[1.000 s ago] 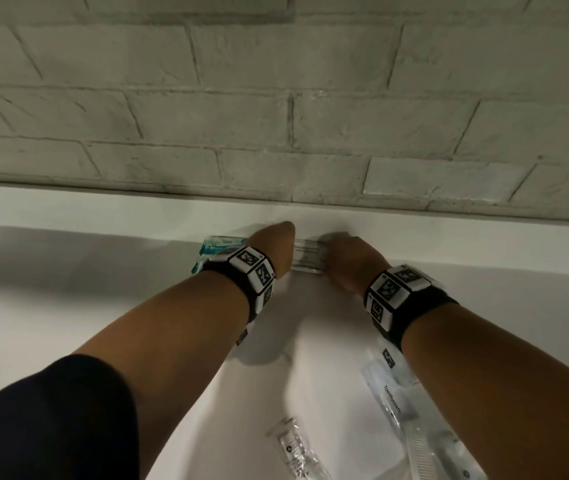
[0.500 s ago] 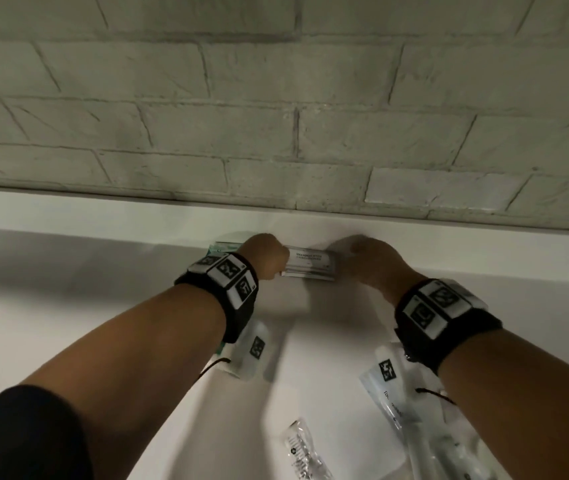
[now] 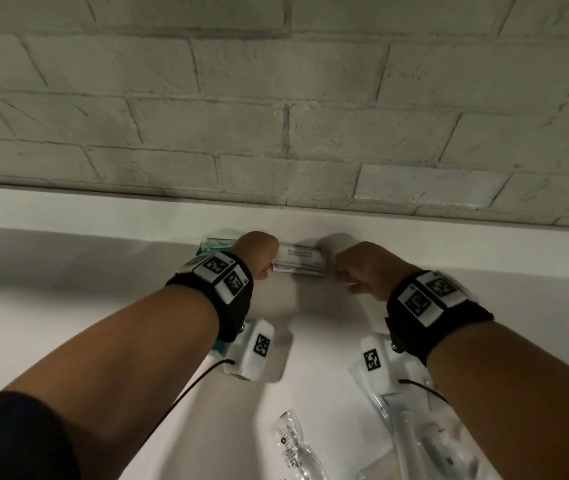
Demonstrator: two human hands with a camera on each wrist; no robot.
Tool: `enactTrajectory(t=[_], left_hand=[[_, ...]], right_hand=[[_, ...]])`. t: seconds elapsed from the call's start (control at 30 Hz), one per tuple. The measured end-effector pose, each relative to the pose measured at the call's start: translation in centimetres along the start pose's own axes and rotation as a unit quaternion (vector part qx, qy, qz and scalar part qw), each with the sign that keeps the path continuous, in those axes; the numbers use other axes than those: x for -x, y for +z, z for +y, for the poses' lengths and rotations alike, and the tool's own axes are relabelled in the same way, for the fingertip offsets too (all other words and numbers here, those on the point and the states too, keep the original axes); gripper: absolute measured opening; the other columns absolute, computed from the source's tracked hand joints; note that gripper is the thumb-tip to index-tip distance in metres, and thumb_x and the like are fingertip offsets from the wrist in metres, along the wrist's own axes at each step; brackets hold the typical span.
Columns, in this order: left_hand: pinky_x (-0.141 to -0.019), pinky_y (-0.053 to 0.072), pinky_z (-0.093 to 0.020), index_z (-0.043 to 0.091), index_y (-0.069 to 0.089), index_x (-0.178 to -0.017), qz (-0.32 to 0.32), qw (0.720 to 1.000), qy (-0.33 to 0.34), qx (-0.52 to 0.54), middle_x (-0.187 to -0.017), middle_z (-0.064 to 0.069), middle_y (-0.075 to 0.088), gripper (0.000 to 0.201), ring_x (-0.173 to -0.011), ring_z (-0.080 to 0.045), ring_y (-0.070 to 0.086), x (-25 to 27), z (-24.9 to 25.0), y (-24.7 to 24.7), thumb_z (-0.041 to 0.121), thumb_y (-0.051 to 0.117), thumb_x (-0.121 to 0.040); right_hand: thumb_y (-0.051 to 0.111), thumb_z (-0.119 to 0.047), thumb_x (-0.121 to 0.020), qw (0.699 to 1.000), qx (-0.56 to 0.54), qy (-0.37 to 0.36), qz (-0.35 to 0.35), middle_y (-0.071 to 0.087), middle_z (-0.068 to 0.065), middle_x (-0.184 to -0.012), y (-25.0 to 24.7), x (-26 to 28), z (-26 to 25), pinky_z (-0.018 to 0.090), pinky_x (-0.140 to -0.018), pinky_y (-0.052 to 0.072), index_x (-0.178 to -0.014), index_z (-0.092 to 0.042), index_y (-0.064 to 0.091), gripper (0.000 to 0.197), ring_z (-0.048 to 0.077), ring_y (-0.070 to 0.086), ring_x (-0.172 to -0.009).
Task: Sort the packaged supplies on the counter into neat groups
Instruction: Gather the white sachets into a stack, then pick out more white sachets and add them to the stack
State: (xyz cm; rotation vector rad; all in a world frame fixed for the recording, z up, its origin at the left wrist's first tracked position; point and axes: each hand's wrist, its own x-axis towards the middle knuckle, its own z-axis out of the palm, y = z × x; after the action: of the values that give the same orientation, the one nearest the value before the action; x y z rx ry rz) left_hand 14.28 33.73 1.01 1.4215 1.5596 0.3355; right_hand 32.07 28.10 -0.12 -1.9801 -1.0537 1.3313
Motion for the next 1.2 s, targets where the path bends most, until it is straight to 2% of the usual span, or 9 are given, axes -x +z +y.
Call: enactTrajectory(t=[0.1,0.2,0.3,0.5,0.67,0.8,0.97,1.13,1.2], left_hand=[[-0.096,0.05,-0.039,-0.004,0.046,-0.135,0.035,0.998,0.041,-0.045,-0.135,-0.022,0.052,0.04,-0.122,-0.036,0.054,2.1,0.1,-0.2,0.011,0.04,-0.098],[-0.096,0.046,-0.033,0.012,0.044,-0.139,0.021,0.985,0.112,-0.125,-0.139,-0.01,0.049,0.044,-0.123,-0.03,0.052,5.6,0.0,0.0,0.017,0.045,-0.095],[-0.09,0.04,-0.022,0.027,0.051,-0.134,-0.073,0.939,0.177,-0.284,-0.137,0.002,0.052,0.04,-0.121,-0.02,0.052,10.2,-1.4,0.9,0.025,0.048,-0.094],[-0.115,0.026,-0.031,0.034,0.04,-0.143,-0.22,0.846,0.21,-0.438,-0.15,0.003,0.035,0.05,-0.138,-0.016,0.034,18.6,-7.5,4.5,0.036,0.05,-0.093],[-0.107,0.034,-0.042,0.031,0.052,-0.115,-0.22,0.812,0.203,-0.501,-0.128,0.0,0.046,0.033,-0.13,-0.026,0.039,22.2,-9.9,5.1,0.043,0.043,-0.085],[-0.109,0.034,-0.039,0.039,0.05,-0.13,-0.16,0.84,0.21,-0.475,-0.138,0.0,0.042,0.038,-0.13,-0.024,0.041,24.0,-10.6,5.2,0.033,0.047,-0.093],[-0.104,0.041,-0.041,0.02,0.057,-0.128,-0.139,0.836,0.284,-0.449,-0.135,-0.004,0.053,0.037,-0.122,-0.024,0.05,26.0,-9.9,7.5,0.032,0.043,-0.096],[-0.105,0.039,-0.042,0.029,0.043,-0.141,-0.18,0.774,0.327,-0.511,-0.142,-0.003,0.044,0.046,-0.129,-0.024,0.043,26.2,-10.1,11.1,0.029,0.042,-0.095],[-0.097,0.043,-0.038,0.028,0.049,-0.136,-0.149,0.773,0.337,-0.517,-0.132,-0.002,0.048,0.042,-0.12,-0.024,0.048,26.4,-10.4,12.0,0.031,0.044,-0.094]], right_hand=[[0.052,-0.016,-0.095,0.985,0.172,0.016,-0.001,0.061,0.012,-0.103,-1.8,2.8,0.4,0.037,-0.09,0.053,-0.109,-0.004,0.062,0.021,0.03,0.061,-0.105],[0.05,-0.024,-0.098,0.938,0.347,-0.013,-0.01,0.048,0.007,-0.142,-3.8,7.6,1.2,0.028,-0.093,0.045,-0.137,-0.012,0.05,0.041,0.024,0.049,-0.127],[0.047,-0.035,-0.097,0.891,0.454,0.012,0.021,0.043,0.006,-0.147,-6.1,11.4,3.8,0.03,-0.102,0.04,-0.144,-0.021,0.04,0.049,0.023,0.048,-0.127],[0.055,-0.048,-0.089,0.85,0.52,0.077,-0.031,0.035,0.003,-0.153,-6.1,19.6,10.8,0.034,-0.107,0.038,-0.151,-0.023,0.022,0.074,0.023,0.041,-0.134],[0.062,-0.037,-0.087,0.885,0.463,-0.047,-0.038,0.032,0.0,-0.151,-2.7,22.5,13.4,0.034,-0.104,0.04,-0.149,-0.041,0.019,0.075,0.023,0.043,-0.129],[0.063,-0.026,-0.09,0.915,0.385,-0.11,-0.036,0.034,-0.008,-0.151,-2.7,24.2,13.9,0.026,-0.104,0.034,-0.142,-0.039,0.038,0.06,0.016,0.043,-0.13],[0.059,-0.03,-0.091,0.895,0.426,-0.129,0.013,0.053,-0.008,-0.124,-3.7,28.1,15.0,0.026,-0.085,0.044,-0.122,-0.034,0.061,0.031,0.011,0.056,-0.1],[0.062,-0.018,-0.088,0.855,0.488,-0.13,-0.12,0.044,-0.014,-0.139,-3.0,30.2,17.4,0.025,-0.107,0.034,-0.13,-0.031,0.058,0.044,0.011,0.043,-0.129],[0.061,-0.014,-0.088,0.874,0.456,-0.113,-0.124,0.045,-0.015,-0.143,-4.0,30.5,18.0,0.024,-0.109,0.033,-0.131,-0.029,0.056,0.046,0.009,0.044,-0.131]])
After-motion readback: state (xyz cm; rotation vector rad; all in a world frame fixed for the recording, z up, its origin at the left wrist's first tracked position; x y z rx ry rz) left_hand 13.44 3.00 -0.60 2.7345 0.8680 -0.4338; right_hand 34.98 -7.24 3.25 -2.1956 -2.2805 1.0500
